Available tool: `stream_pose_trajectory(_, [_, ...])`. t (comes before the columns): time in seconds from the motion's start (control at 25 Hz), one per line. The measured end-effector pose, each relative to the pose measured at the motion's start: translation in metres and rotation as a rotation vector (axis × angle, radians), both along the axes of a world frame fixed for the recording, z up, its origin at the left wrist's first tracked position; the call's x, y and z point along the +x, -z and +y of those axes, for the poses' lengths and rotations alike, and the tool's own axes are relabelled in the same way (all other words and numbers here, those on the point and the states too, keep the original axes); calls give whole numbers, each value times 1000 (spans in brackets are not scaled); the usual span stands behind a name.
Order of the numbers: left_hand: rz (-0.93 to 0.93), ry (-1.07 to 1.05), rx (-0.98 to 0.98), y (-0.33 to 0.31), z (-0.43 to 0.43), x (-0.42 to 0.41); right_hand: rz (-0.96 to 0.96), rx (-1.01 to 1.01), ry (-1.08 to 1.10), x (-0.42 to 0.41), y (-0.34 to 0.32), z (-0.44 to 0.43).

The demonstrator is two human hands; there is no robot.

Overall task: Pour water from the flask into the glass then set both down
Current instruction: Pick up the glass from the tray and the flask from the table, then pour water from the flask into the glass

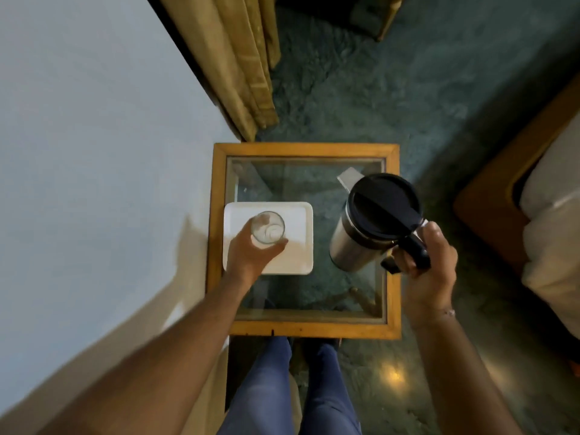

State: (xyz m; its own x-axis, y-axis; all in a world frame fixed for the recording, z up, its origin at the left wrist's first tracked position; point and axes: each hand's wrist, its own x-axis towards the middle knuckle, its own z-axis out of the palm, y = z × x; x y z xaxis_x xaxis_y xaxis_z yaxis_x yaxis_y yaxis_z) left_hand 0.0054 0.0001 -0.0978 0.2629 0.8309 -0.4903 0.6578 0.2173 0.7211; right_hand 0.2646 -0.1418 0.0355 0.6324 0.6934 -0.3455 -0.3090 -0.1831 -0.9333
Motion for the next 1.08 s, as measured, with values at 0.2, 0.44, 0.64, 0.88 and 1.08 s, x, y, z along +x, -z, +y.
stream_pose_trajectory(0.2, [-148,-3,43,-149,14,-7,-65,126,79,18,-165,25])
stream_pose_trajectory(0.44, [-318,31,272,-331,51,22,-138,274,199,48,-341,55])
stream_pose_trajectory(0.64, [-452,-5,417,-456,91,44,-149,402,236,65,-469,75])
stream_pose_trajectory(0.88, [-560,47,660,-588,115,60,-225,535,205,66,-612,85])
stream_pose_trajectory(1.08, [-587,93,832,-665,113,64,-291,456,71,70,-712,92])
